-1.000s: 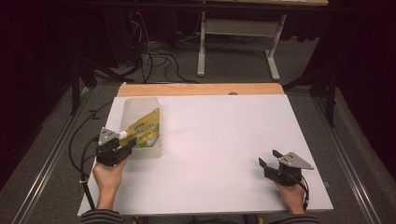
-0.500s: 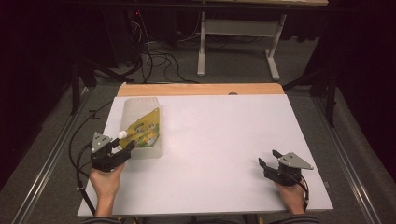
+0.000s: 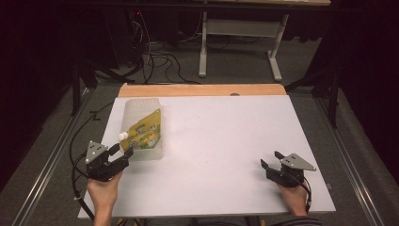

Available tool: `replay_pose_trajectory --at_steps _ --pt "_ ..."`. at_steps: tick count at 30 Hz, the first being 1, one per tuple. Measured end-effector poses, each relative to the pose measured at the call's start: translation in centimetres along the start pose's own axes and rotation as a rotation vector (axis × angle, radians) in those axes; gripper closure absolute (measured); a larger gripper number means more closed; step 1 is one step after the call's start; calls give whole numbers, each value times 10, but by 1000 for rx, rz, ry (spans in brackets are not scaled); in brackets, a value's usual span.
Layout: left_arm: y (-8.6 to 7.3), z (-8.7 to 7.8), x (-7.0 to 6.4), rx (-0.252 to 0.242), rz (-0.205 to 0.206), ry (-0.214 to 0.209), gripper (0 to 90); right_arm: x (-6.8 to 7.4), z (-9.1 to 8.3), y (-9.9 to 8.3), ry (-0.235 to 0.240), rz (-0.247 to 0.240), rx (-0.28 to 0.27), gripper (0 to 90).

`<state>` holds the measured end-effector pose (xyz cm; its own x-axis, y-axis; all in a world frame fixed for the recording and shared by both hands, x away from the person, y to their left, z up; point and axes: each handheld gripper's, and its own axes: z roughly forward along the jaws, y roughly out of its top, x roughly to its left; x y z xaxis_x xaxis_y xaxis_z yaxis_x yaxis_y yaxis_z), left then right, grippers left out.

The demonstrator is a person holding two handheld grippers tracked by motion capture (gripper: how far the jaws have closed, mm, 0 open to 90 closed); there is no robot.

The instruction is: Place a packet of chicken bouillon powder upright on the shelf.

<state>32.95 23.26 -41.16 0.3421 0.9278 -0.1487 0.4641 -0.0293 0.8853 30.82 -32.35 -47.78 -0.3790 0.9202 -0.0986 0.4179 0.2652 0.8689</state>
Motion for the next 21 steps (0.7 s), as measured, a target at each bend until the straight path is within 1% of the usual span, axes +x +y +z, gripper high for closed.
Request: replay_pose_trajectory --at_steps 2,4,6,11,12,15,17,20,21 --pt "-1 -3 -1 -7 -4 -3 439 0 0 0 0 2 2 357" --pt "-2 -5 -4 -13 -3 2 433 0 0 0 2 0 3 356" --pt "-4 -6 -7 -9 2 0 433 0 0 0 2 2 2 356" --pt "-9 -9 -14 -10 5 -14 435 0 0 0 5 2 2 356" --pt "-10 -10 -15 -12 4 -16 436 0 0 0 6 -7 1 356" --pt "-11 -11 -19 -15 1 -36 436 0 0 0 4 0 2 356" --pt "-12 -11 -22 -4 10 -53 437 0 0 0 5 -1 3 356" --pt "-12 -11 -26 9 38 -61 437 0 1 0 5 -1 7 356" --pt "-12 -12 -27 11 42 -69 434 0 0 0 4 2 10 356"
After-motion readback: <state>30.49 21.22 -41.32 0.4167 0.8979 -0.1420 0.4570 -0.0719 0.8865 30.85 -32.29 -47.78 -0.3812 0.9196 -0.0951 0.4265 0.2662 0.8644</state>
